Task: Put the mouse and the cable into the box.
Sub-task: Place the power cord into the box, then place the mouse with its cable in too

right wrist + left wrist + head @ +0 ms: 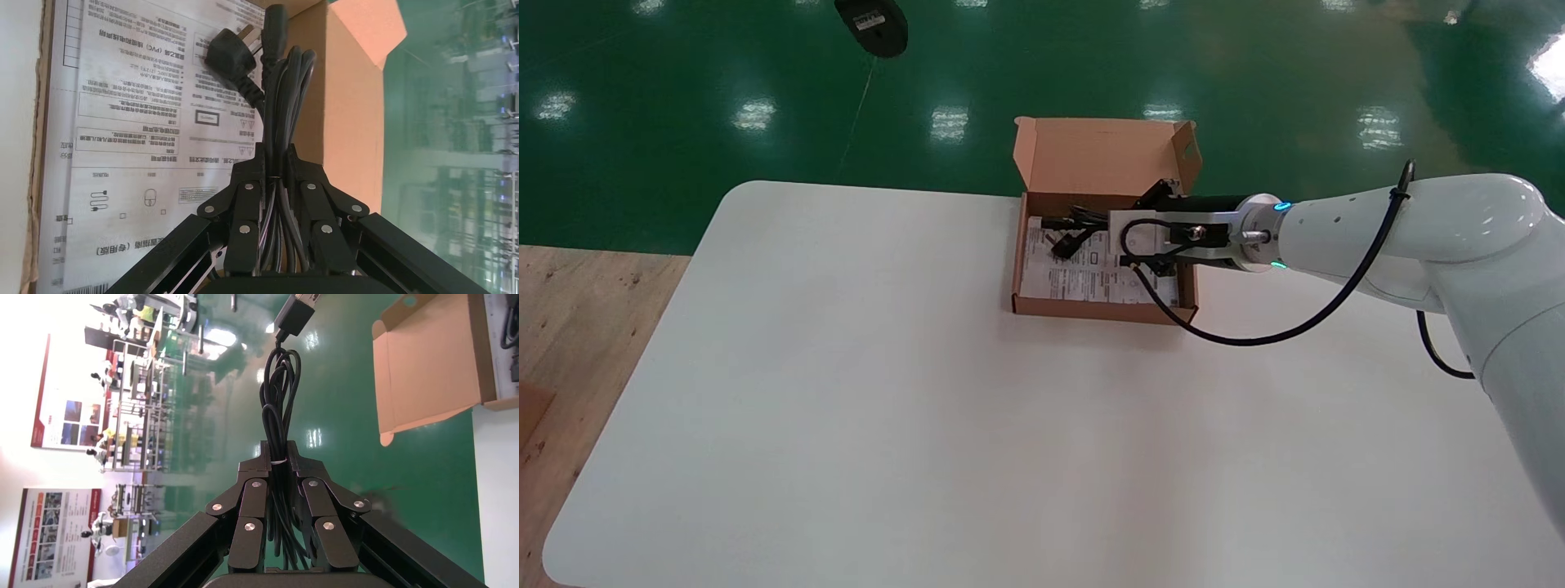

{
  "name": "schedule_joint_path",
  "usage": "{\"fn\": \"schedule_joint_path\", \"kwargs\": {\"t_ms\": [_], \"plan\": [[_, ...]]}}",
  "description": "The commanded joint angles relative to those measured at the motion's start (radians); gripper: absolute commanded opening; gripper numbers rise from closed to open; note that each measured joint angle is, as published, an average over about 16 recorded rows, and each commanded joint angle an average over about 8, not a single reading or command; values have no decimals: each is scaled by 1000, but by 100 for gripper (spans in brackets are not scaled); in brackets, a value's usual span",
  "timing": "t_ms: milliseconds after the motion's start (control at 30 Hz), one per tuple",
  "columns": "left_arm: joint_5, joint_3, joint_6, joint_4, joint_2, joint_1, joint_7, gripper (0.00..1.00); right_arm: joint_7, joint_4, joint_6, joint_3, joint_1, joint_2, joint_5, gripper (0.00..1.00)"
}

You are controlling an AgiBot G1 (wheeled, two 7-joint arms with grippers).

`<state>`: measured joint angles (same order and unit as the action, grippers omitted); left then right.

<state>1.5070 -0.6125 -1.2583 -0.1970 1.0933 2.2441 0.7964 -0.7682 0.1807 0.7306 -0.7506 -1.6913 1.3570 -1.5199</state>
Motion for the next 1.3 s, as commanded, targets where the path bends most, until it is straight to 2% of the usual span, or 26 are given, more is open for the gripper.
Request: {"fn": "schedule_joint_path", "kwargs": {"t_ms": [33, 367, 533, 700, 867, 1067, 1300], "plan": [[-2, 1, 0, -1, -1, -3, 1, 0, 8, 0, 4, -7, 2, 0, 2, 100], [-23, 9, 6, 35, 77, -60, 16, 0, 25, 3, -2, -32, -7, -4, 16, 100], [-40, 16, 21, 77, 159, -107, 28, 0, 41, -23, 2, -27, -71, -39, 32, 100], [-80, 37, 34, 97, 243, -181, 47, 0, 51, -70, 97, -17, -178, -133, 44, 100], [-131, 36, 53, 24, 280, -299, 41, 0, 43, -107, 192, -31, -267, -243, 22, 100], [-202, -38, 181, -138, 286, -422, -29, 0, 24, -140, 222, -69, -329, -344, -36, 100], [-282, -204, 364, -284, 285, -514, -130, 0, 29, -173, 260, -100, -366, -420, -81, 100]]}}
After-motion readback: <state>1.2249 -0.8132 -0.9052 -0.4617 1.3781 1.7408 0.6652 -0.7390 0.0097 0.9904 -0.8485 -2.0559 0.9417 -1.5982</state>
